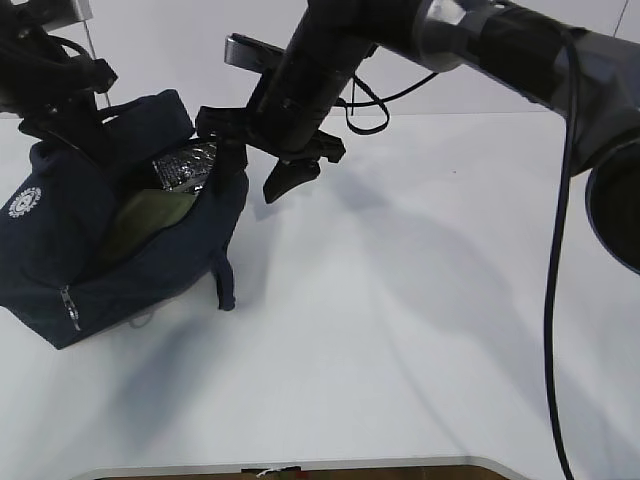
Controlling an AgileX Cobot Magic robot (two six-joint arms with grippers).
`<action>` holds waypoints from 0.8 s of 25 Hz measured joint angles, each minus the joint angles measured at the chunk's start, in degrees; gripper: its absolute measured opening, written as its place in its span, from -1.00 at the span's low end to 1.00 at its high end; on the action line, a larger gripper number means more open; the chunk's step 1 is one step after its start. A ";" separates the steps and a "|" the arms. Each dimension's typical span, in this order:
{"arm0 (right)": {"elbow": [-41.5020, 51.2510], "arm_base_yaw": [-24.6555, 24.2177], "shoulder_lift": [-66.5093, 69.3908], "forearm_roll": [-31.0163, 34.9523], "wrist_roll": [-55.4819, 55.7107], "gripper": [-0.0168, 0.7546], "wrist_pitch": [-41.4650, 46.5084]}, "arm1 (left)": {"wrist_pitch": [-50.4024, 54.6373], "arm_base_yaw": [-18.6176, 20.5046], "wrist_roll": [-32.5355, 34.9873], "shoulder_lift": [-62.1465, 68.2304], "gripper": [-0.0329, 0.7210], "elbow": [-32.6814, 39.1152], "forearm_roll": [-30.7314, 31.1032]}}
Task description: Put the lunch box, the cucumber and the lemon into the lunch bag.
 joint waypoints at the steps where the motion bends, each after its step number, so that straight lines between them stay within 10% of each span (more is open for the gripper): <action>1: 0.00 0.00 0.00 -0.45 0.41 0.37 0.10 | 0.00 0.00 0.00 0.00 -0.95 0.00 0.00; 20: 0.00 0.00 2.33 1.65 1.80 0.37 0.13 | 0.00 0.00 -0.11 0.00 -0.95 0.00 -0.69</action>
